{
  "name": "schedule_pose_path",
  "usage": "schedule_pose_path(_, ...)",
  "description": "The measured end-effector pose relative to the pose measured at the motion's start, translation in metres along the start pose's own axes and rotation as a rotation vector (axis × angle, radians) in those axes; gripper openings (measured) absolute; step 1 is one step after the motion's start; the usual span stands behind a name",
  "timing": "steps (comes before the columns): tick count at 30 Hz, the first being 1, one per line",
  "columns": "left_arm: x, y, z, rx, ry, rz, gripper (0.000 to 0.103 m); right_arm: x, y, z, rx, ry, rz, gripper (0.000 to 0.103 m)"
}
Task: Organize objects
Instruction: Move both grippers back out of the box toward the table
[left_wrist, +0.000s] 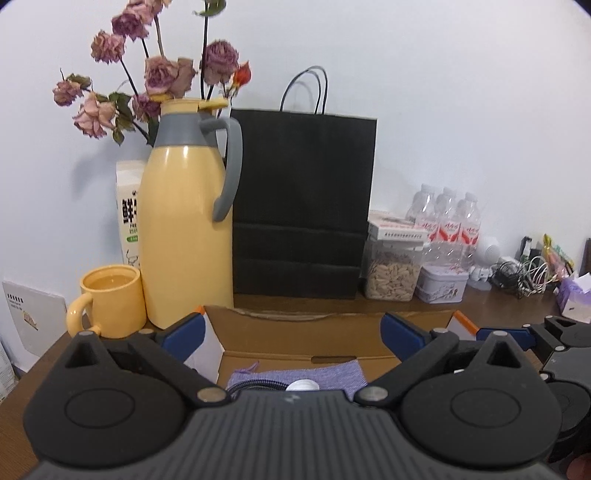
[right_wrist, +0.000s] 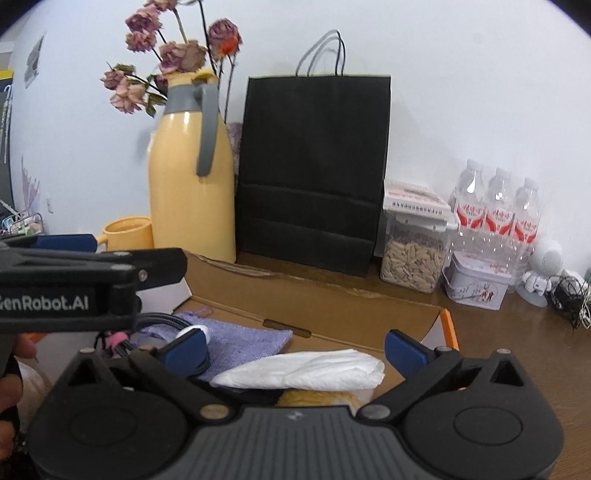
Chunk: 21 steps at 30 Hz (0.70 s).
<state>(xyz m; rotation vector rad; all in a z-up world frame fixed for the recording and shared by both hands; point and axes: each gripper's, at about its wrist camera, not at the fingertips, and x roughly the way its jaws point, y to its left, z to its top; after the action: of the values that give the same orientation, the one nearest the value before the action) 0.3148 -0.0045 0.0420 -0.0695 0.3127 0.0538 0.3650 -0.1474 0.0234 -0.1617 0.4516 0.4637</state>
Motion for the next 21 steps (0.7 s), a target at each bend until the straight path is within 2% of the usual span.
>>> schedule_pose_path(9,-0.052,0.004,0.002,0.017,-0.046,-0.014,0.103,-0.049,0.015,0.002,-0.038,-0.075,0.015,0.103)
schedule_pose_path(15,-0.088,0.016,-0.009,0.025,-0.027,-0.013,0.103,-0.081,0.026,-0.013,-0.042,-0.084,0.039,0.103)
schedule_pose_path(21,-0.116,0.03,-0.024,0.039,0.015,0.015,0.103,-0.106,0.04,-0.039,-0.036,-0.051,0.056,0.103)
